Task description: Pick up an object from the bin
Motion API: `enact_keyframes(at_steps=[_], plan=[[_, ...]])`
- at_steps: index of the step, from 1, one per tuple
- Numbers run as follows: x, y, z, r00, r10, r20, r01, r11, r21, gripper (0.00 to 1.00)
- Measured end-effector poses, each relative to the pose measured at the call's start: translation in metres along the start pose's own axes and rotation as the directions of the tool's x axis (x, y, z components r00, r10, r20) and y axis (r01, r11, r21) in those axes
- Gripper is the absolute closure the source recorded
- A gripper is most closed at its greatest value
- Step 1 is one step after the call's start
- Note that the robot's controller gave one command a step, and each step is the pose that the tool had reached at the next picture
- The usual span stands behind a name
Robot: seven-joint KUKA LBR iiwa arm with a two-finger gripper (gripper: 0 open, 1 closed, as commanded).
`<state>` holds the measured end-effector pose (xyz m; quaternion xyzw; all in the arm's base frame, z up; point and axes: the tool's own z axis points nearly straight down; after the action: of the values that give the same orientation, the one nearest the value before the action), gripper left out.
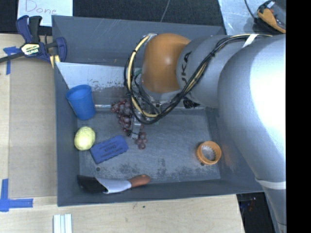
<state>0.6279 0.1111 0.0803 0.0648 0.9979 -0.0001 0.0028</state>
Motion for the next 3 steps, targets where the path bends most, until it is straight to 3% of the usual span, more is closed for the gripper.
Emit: enact_keyframes(at_steps=[1,2,3], plan=[[0.012,-0.008,0.005,0.927,0.376,0.004,-0.376,0.927,-0.009,0.0],[0.001,-0.017,0.001,0.964,0.265,0.01,-0.265,0.964,-0.007,1.0],[0.001,-0.017,0.001,0.964,0.265,0.01,-0.265,0.964,-0.007,1.0]])
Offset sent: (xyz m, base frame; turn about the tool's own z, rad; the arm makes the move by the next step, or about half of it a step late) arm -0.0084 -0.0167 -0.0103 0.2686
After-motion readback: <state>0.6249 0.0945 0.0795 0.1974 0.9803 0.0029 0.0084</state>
